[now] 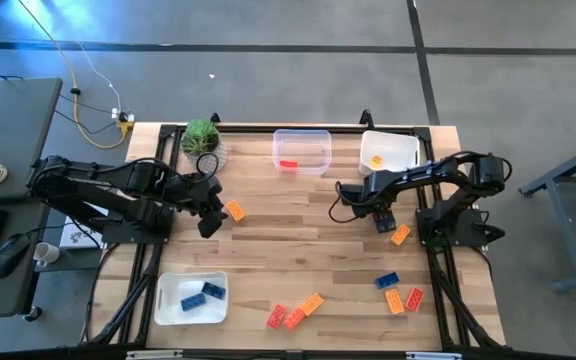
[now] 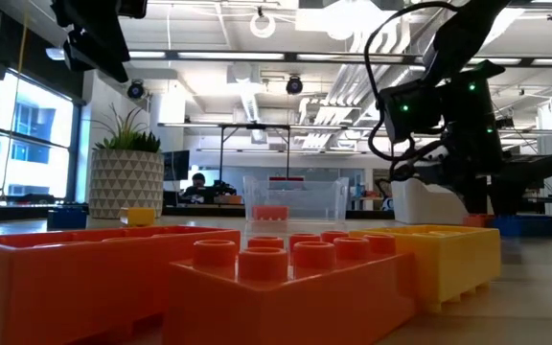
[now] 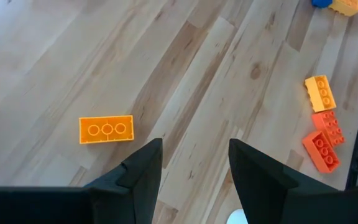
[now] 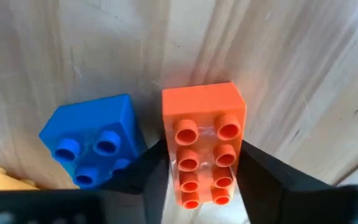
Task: Sort & place blocks by color
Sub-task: Put the orange game piece into the transparent bin
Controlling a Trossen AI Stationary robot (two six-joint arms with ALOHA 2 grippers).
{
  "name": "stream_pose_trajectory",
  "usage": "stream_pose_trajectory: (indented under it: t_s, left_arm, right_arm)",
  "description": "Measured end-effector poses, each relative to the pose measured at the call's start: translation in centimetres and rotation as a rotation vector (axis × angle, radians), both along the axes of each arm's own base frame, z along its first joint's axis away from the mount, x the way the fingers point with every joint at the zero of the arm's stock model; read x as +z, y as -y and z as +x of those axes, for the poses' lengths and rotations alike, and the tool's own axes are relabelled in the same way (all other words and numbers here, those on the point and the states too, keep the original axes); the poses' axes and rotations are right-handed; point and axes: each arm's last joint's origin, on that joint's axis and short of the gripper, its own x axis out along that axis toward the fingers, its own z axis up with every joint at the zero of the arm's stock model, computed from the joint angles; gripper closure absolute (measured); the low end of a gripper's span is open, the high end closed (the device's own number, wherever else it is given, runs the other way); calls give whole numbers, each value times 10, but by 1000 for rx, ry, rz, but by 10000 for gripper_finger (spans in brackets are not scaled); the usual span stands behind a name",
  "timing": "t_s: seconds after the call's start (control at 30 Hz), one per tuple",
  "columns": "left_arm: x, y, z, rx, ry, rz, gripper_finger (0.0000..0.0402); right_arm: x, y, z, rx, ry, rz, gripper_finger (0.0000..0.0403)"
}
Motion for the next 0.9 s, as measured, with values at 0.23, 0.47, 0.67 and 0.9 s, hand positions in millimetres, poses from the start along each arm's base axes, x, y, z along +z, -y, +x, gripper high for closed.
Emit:
stream_pose_trajectory:
  t_s: [0.23,0.47,0.67,0.9]
  left_arm:
    - [0,-1,0,28,-1,40,232]
    - [0,-2,0,47,-1,65,232]
    - [0,-3,0,53,-2,75,232]
    - [0,-3,0,35,-6,88,232]
  right_arm:
    - [11,3,14,-100,78,-33,293]
    - [34,6,39,-253,217,-24,293]
    - [67,12,67,-344,396,-46,293]
    - [110,20,89,-397,567,-119,293]
